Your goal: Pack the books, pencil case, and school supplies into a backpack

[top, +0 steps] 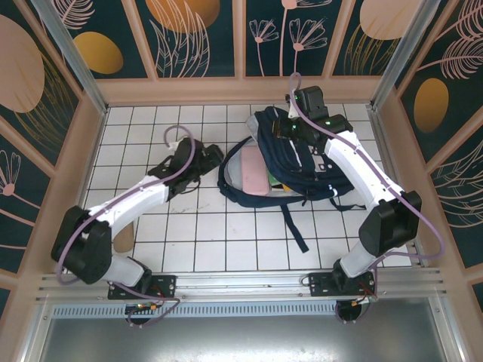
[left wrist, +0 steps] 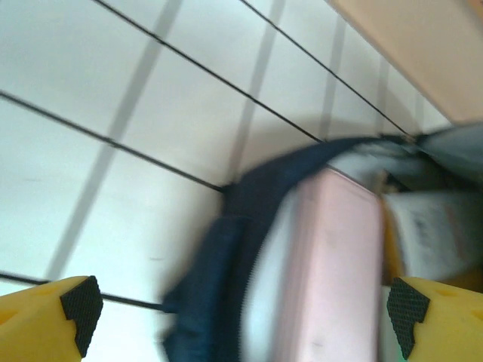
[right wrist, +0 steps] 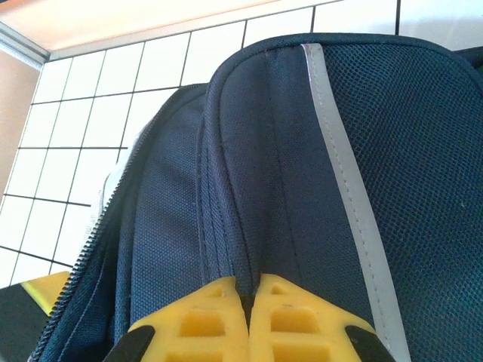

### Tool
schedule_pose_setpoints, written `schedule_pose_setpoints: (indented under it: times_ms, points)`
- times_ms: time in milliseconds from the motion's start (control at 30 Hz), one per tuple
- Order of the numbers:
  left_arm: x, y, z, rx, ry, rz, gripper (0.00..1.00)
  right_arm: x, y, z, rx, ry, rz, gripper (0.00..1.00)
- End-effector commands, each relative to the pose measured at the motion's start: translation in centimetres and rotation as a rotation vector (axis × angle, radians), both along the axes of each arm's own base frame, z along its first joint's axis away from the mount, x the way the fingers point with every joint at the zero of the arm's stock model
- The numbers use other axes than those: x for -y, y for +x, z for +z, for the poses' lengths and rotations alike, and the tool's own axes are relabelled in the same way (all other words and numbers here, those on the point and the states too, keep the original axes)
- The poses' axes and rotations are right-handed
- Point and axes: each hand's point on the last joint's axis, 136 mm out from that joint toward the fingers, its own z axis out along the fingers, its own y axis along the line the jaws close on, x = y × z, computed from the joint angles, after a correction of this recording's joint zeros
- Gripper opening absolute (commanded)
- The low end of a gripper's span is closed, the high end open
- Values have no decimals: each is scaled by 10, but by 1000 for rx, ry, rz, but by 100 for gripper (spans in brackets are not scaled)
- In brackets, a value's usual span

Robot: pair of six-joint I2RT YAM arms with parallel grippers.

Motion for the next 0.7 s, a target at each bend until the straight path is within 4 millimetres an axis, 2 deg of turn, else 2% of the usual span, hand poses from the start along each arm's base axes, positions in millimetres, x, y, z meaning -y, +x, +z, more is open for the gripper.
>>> schedule_pose_setpoints:
  times_ms: [0,100,333,533,667]
  points:
    - [-56,-25,-19,-85,168,122,99,-16,7,44,129,122,43,0]
    - [-103,-41,-28,-140,214,249,98,-19,8,43,128,132,54,0]
    - [-202,-94,-52,-281,319,549,99,-24,7,44,131,149,70,0]
    - [-262,-130,-61,-350,362,723,99,-25,5,41,125,148,79,0]
    - [-286,-143,-71,-393,367,799,98,-25,4,41,125,150,84,0]
